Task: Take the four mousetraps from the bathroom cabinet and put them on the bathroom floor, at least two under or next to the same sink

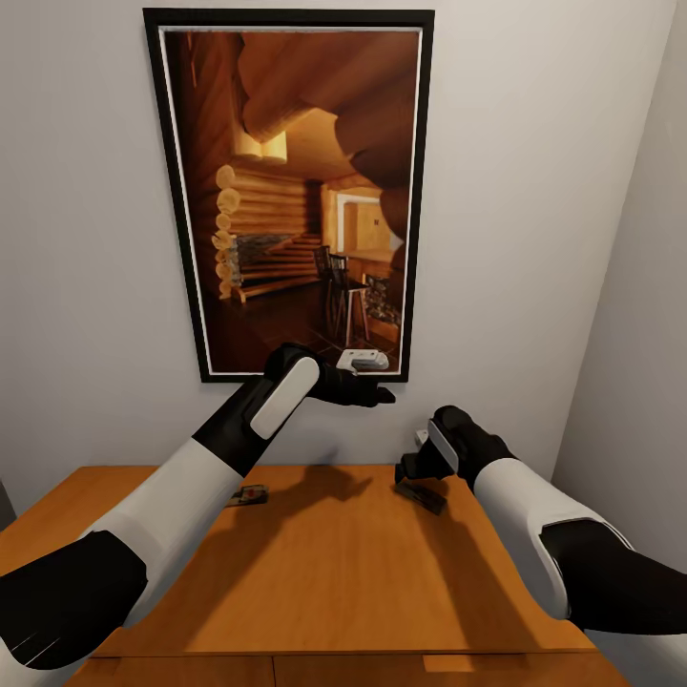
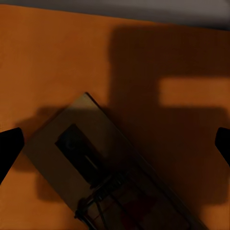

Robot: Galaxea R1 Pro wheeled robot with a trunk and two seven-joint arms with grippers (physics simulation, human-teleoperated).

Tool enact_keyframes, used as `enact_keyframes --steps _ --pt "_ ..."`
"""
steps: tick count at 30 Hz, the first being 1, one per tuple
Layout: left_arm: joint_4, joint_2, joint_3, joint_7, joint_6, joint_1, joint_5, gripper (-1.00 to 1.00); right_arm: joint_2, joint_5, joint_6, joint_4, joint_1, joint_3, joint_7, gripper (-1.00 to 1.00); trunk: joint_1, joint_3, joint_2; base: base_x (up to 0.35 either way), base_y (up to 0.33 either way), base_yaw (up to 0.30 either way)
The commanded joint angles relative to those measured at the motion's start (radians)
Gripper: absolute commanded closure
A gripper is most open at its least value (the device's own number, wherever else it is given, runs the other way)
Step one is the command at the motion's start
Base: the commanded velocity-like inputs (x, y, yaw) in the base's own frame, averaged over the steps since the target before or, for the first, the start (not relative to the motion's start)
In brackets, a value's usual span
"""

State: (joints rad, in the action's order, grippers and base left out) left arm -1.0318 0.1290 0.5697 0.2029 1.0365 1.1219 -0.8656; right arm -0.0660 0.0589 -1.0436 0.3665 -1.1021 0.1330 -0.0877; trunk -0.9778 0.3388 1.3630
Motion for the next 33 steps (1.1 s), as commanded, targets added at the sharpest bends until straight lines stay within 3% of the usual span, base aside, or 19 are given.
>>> enact_keyframes --steps 1,7,13,33 --pt "-0.001 0.000 0.001 0.010 0.002 0.001 -0.010 -1.00 0.000 0.005 -0.004 0.001 -0.001 0.008 -0.001 -1.00 0.000 0.001 0.001 0.000 0.000 0.000" --pt "-0.001 0.000 0.001 0.010 0.002 0.001 -0.010 -1.00 -0.003 0.007 -0.004 0.000 -0.001 0.007 -0.001 -1.00 0.000 0.001 0.001 0.000 0.000 0.000" --pt "-0.001 0.000 0.001 0.010 0.002 0.001 -0.010 -1.00 -0.003 0.006 -0.004 0.000 -0.001 0.007 -0.001 -1.00 -0.023 0.020 0.043 0.000 0.000 0.000" --pt "-0.001 0.000 0.001 0.010 0.002 0.001 -0.010 -1.00 0.005 -0.004 -0.004 0.012 -0.001 0.009 0.004 -1.00 -0.023 0.019 0.043 0.000 0.000 0.017"
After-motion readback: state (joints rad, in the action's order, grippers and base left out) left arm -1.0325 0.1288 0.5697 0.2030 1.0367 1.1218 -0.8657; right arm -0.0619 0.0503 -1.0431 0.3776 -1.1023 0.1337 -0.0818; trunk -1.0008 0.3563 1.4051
